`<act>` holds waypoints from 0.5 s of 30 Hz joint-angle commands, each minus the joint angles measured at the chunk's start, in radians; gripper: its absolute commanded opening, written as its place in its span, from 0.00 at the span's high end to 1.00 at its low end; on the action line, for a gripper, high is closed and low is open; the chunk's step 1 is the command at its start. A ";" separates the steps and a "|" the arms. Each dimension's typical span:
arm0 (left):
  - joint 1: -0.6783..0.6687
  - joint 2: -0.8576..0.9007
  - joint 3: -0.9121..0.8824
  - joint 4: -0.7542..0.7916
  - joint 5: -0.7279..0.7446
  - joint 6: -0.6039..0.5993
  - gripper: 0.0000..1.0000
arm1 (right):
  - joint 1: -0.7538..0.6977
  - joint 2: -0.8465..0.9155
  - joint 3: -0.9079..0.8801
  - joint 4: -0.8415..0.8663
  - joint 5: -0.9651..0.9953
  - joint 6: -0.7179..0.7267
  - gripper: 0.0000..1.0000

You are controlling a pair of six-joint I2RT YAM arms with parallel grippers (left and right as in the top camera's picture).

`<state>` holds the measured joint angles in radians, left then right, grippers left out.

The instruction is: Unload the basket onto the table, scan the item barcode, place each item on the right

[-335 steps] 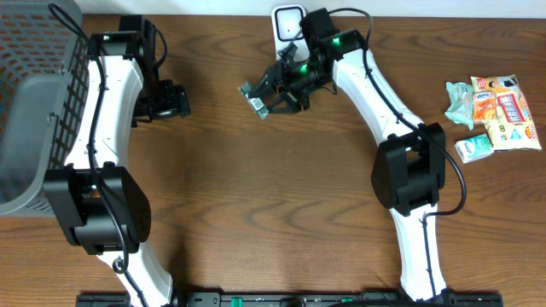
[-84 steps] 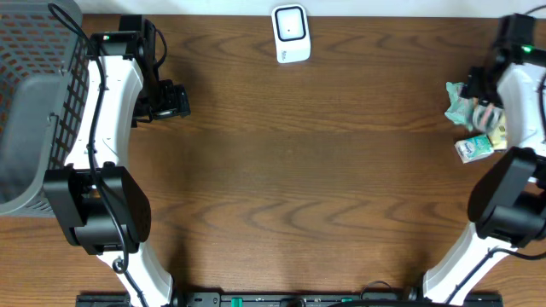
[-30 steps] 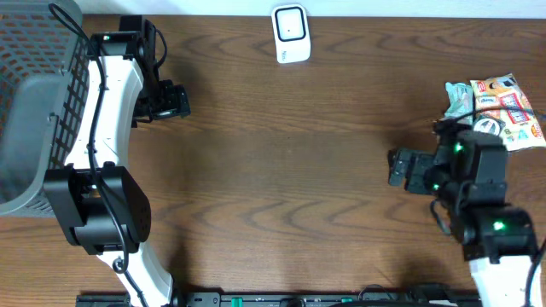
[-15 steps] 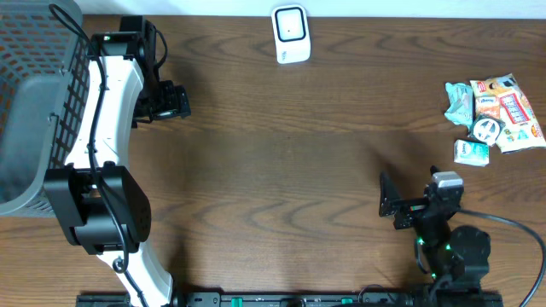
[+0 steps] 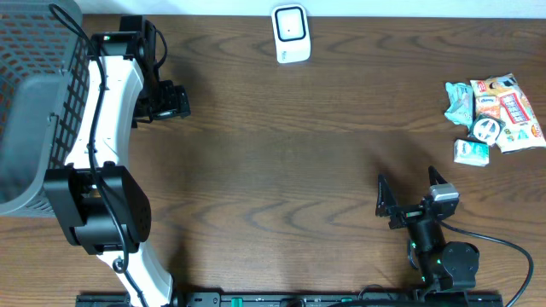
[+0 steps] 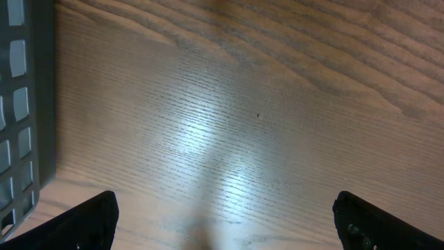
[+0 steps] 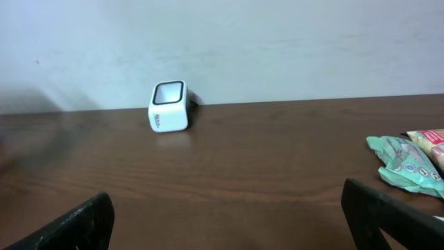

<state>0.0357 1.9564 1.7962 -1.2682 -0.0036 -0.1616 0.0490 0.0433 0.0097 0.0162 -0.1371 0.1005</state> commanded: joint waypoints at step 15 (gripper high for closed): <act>0.002 0.005 -0.006 -0.003 -0.008 -0.013 0.02 | -0.039 -0.038 -0.005 -0.088 0.045 -0.106 0.01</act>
<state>0.0357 1.9564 1.7958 -1.2682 -0.0032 -0.1616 0.0280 0.0162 0.0082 -0.0650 -0.1143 0.0368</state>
